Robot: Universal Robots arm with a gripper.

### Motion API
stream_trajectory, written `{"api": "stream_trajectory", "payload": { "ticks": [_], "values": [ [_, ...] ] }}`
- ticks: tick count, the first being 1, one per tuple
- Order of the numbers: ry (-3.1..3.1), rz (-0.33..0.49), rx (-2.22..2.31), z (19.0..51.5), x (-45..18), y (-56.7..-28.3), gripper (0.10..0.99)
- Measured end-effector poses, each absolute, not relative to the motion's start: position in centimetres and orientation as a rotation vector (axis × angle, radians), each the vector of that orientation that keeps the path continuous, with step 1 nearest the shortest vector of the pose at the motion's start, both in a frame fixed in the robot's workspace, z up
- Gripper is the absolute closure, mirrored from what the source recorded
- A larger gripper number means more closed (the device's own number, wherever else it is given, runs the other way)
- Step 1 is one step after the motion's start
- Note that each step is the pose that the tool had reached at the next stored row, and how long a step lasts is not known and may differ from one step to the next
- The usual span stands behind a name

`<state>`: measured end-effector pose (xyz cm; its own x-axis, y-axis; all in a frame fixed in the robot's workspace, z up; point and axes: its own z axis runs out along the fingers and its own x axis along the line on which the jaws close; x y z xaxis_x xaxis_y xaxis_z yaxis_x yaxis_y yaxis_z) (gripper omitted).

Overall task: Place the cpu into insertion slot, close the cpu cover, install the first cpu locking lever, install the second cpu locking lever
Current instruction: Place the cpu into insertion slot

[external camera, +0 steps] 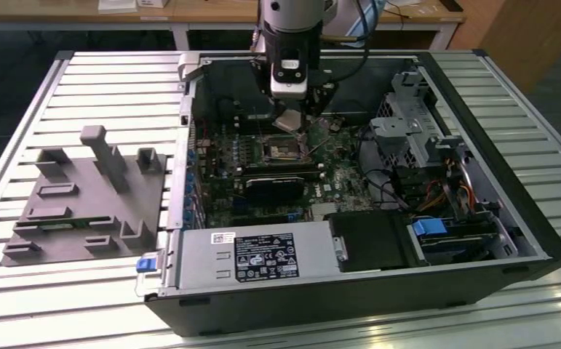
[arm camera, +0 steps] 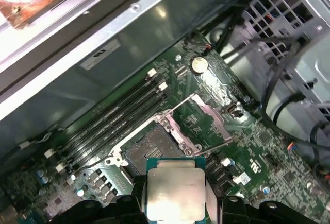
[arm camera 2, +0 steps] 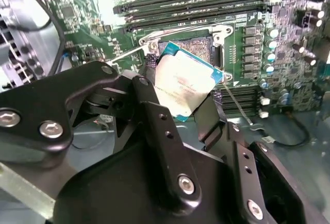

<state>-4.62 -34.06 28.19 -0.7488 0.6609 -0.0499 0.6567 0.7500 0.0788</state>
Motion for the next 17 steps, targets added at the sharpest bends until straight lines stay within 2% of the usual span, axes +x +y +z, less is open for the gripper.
{"api": "stream_trajectory", "payload": {
  "ticks": [17],
  "values": [
    [2.678, 0.064, 1.476, 27.39, -4.61, -34.06, 0.545]
  ]
}}
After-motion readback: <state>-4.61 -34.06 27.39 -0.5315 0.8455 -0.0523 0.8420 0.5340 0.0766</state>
